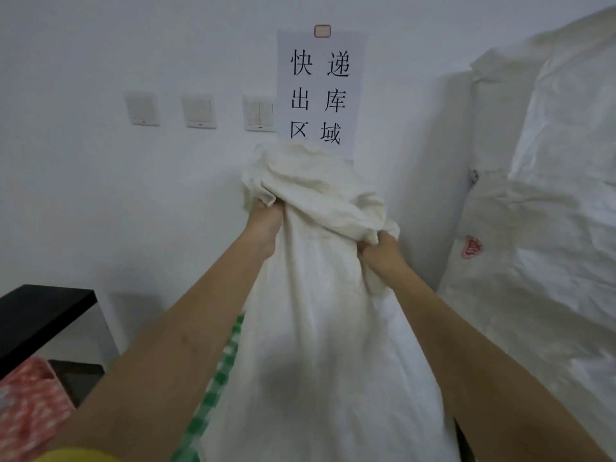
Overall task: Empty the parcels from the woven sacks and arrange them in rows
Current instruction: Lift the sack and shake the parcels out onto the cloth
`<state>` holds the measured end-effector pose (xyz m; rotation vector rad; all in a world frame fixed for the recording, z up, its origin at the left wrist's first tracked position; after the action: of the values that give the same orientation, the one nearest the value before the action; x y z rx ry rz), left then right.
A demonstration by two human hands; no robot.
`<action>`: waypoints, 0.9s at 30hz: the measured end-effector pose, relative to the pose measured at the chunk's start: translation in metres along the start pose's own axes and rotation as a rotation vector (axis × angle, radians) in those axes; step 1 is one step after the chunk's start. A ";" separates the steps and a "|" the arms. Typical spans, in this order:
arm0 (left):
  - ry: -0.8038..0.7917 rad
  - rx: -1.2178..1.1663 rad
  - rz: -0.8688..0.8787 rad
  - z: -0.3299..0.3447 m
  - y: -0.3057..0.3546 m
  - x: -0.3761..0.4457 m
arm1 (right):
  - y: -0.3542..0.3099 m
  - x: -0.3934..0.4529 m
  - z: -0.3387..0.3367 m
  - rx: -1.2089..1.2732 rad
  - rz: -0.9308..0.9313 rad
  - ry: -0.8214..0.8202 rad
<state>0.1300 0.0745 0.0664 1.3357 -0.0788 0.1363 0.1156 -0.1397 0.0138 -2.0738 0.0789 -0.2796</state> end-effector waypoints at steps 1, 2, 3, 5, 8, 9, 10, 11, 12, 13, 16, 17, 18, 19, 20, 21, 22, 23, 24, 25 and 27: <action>0.001 -0.046 0.040 0.000 0.007 0.003 | -0.013 0.000 -0.005 0.075 -0.098 0.015; -0.007 -0.137 0.080 -0.003 0.013 0.007 | -0.026 -0.001 -0.011 0.173 -0.196 0.044; -0.024 -0.217 0.119 -0.005 0.018 0.008 | -0.034 -0.004 -0.016 0.270 -0.258 0.077; -0.047 -0.223 0.114 -0.006 0.018 0.002 | -0.031 -0.012 -0.018 0.367 -0.236 0.126; 0.012 0.008 -0.033 -0.005 -0.003 -0.001 | 0.008 -0.008 -0.007 0.219 0.122 -0.034; 0.001 0.073 -0.077 -0.006 -0.008 -0.002 | 0.016 -0.009 -0.005 0.155 0.213 -0.115; -0.020 0.111 -0.103 -0.006 -0.012 -0.005 | 0.020 -0.010 -0.006 0.111 0.245 -0.162; -0.026 0.139 -0.116 -0.010 -0.016 -0.005 | 0.021 -0.011 -0.009 0.073 0.235 -0.168; -0.024 0.146 -0.124 -0.014 -0.019 -0.008 | 0.020 -0.012 -0.012 0.050 0.223 -0.159; -0.020 0.139 -0.140 -0.017 -0.021 -0.012 | 0.021 -0.013 -0.013 0.042 0.223 -0.153; -0.036 0.169 -0.176 -0.024 -0.025 -0.023 | 0.026 -0.019 -0.017 0.008 0.254 -0.162; -0.047 0.183 -0.177 -0.026 -0.025 -0.027 | 0.029 -0.021 -0.019 -0.006 0.254 -0.158; -0.056 0.181 -0.174 -0.027 -0.024 -0.032 | 0.032 -0.023 -0.021 -0.030 0.243 -0.139; -0.061 0.168 -0.177 -0.029 -0.025 -0.036 | 0.035 -0.025 -0.023 -0.061 0.220 -0.118; -0.064 0.164 -0.187 -0.032 -0.026 -0.038 | 0.036 -0.027 -0.025 -0.095 0.191 -0.088; -0.064 0.168 -0.199 -0.036 -0.029 -0.040 | 0.035 -0.031 -0.028 -0.117 0.158 -0.047; -0.069 0.171 -0.213 -0.038 -0.031 -0.043 | 0.033 -0.035 -0.031 -0.137 0.119 -0.004; -0.083 0.168 -0.232 -0.039 -0.033 -0.045 | 0.030 -0.037 -0.034 -0.158 0.073 0.044; -0.099 0.164 -0.246 -0.040 -0.034 -0.048 | 0.026 -0.039 -0.036 -0.162 0.019 0.092; -0.114 0.155 -0.254 -0.040 -0.034 -0.050 | 0.020 -0.042 -0.037 -0.140 -0.042 0.130; -0.138 0.112 -0.262 -0.040 -0.032 -0.053 | 0.003 -0.050 -0.041 -0.036 -0.159 0.153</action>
<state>0.0818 0.1037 0.0192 1.4536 -0.0123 -0.1751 0.0578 -0.1673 0.0220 -2.0955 0.0113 -0.5380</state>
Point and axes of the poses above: each hand's wrist, its own x-axis towards the middle knuckle, its own z-axis out of the palm, y = z × x, the point moved 3 cm from there along x, towards the middle knuckle, and after that the axes turned 5 degrees about -y, right-handed, at the moved point
